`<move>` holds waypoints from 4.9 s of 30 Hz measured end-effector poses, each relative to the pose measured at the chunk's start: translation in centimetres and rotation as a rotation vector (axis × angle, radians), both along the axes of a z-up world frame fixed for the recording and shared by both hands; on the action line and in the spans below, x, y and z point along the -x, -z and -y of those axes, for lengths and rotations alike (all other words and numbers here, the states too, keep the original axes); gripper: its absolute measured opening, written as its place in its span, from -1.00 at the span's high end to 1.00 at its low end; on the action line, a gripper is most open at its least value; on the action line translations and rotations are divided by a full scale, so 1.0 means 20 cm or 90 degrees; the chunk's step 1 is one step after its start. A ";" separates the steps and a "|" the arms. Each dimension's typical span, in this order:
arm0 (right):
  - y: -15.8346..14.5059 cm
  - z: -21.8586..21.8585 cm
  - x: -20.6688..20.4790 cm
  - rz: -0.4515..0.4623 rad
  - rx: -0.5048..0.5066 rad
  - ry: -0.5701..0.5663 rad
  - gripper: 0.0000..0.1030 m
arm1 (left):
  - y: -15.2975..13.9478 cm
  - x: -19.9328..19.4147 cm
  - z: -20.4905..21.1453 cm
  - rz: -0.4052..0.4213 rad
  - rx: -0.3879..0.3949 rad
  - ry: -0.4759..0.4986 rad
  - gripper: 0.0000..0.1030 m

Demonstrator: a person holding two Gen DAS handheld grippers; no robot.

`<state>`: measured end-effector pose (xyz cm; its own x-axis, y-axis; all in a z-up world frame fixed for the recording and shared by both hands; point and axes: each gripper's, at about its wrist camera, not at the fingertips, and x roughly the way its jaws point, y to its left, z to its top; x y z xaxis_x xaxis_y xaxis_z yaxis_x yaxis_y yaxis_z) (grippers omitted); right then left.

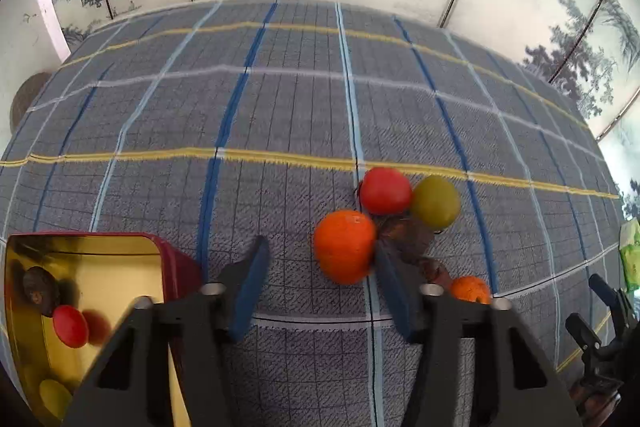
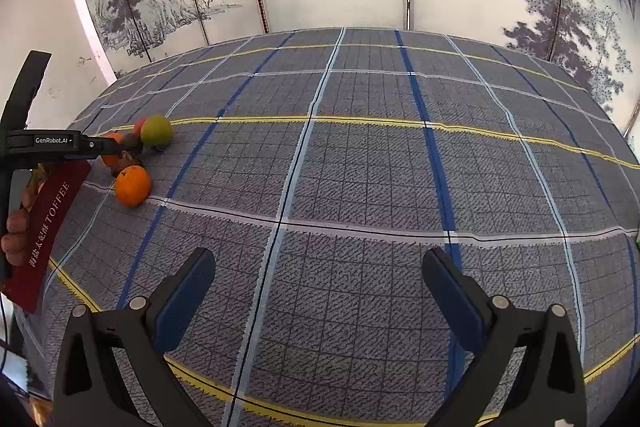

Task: Organize fruits
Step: 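Move the left gripper to the fruit cluster and grasp an orange, then carry the orange into the tin with the left gripper and release, then grasp the second orange with the right gripper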

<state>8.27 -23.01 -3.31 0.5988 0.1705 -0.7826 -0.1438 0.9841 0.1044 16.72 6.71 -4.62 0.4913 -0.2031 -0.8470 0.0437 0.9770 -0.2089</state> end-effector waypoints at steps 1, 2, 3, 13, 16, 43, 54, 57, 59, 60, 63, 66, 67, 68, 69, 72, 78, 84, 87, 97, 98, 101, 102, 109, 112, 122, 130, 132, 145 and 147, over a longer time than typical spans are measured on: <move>0.00 0.00 0.00 -0.002 0.000 0.000 -1.00 | 0.00 0.00 -0.01 -0.009 0.017 0.003 0.45; 0.00 0.00 -0.01 -0.003 0.000 -0.001 -1.00 | 0.00 0.01 -0.01 -0.011 0.017 0.000 0.45; 0.00 0.00 -0.01 -0.004 -0.001 -0.002 -1.00 | 0.00 0.02 -0.01 -0.009 0.017 -0.005 0.45; 0.01 0.00 -0.01 -0.011 0.000 -0.001 -1.00 | -0.16 0.38 -0.04 0.051 0.040 0.008 0.46; 0.02 -0.01 -0.02 -0.016 0.007 0.000 -1.00 | -0.21 0.50 -0.04 0.066 0.038 0.009 0.46; 0.07 -0.08 -0.04 -0.052 0.085 0.013 -1.00 | -0.34 0.88 -0.27 0.144 -0.065 -0.068 0.45; 0.07 -0.07 -0.04 -0.051 0.086 0.013 -1.00 | -0.29 0.92 -0.37 0.142 -0.100 -0.096 0.45; 0.07 -0.07 -0.04 -0.051 0.086 0.013 -1.00 | -0.26 0.92 -0.40 0.134 -0.107 -0.105 0.45; 0.07 -0.07 -0.04 -0.051 0.086 0.013 -1.00 | -0.24 0.93 -0.42 0.129 -0.111 -0.111 0.45; 0.07 -0.07 -0.04 -0.051 0.086 0.013 -1.00 | -0.23 0.93 -0.43 0.127 -0.112 -0.114 0.45; 0.07 -0.07 -0.04 -0.051 0.086 0.013 -1.00 | -0.20 0.95 -0.45 0.123 -0.122 -0.123 0.45; 0.07 -0.07 -0.04 -0.051 0.086 0.013 -1.00 | -0.17 0.96 -0.49 0.119 -0.129 -0.133 0.45; 0.07 -0.07 -0.04 -0.051 0.086 0.013 -1.00 | -0.16 0.96 -0.50 0.117 -0.132 -0.136 0.45; 0.07 -0.07 -0.04 -0.051 0.086 0.013 -1.00 | -0.15 0.97 -0.51 0.117 -0.135 -0.140 0.45; 0.07 -0.07 -0.04 -0.051 0.086 0.013 -1.00 | -0.14 0.97 -0.51 0.115 -0.140 -0.144 0.45; 0.07 -0.07 -0.04 -0.051 0.086 0.014 -1.00 | -0.11 0.98 -0.54 0.107 -0.143 -0.151 0.45; 0.07 -0.07 -0.04 -0.051 0.086 0.014 -1.00 | -0.10 1.02 -0.59 0.104 -0.157 -0.165 0.45; 0.07 -0.08 -0.04 -0.051 0.086 0.014 -1.00 | -0.09 1.06 -0.65 0.100 -0.156 -0.189 0.45; 0.07 -0.08 -0.04 -0.051 0.086 0.014 -1.00 | -0.09 1.08 -0.68 0.099 -0.157 -0.199 0.45; 0.07 -0.08 -0.04 -0.051 0.087 0.014 -1.00 | -0.04 1.11 -0.75 0.086 -0.145 -0.217 0.43; 0.07 -0.08 -0.04 -0.051 0.087 0.014 -1.00 | -0.04 1.11 -0.75 0.086 -0.144 -0.218 0.43; 0.07 -0.08 -0.04 -0.051 0.087 0.014 -1.00 | -0.05 1.12 -0.74 0.096 -0.156 -0.223 0.43; 0.07 -0.08 -0.04 -0.050 0.087 0.014 -1.00 | -0.06 1.13 -0.74 0.101 -0.163 -0.225 0.42; 0.04 -0.10 -0.01 -0.025 0.066 -0.014 -0.96 | -0.11 1.15 -0.72 0.118 -0.180 -0.237 -0.05; -0.05 -0.19 0.03 0.011 -0.010 -0.083 -0.87 | -0.13 1.18 -0.70 0.138 -0.192 -0.235 -0.05; -0.10 -0.68 -0.08 0.025 0.011 -0.261 -0.70 | -0.19 1.23 -0.66 0.155 -0.197 -0.226 -0.06; -0.02 -0.76 -0.17 -0.006 0.016 -0.266 -0.49 | -0.20 1.26 -0.66 0.158 -0.191 -0.223 -0.06; -0.01 -0.77 -0.19 -0.011 0.017 -0.267 -0.42 | -0.21 1.26 -0.66 0.158 -0.189 -0.220 -0.06; 0.02 -0.78 -0.20 -0.036 0.015 -0.252 0.38 | -0.22 1.26 -0.62 0.161 -0.188 -0.211 -0.06; -0.04 -0.76 -0.13 -0.024 -0.030 -0.253 0.38 | -0.23 1.26 -0.64 0.166 -0.184 -0.217 -0.06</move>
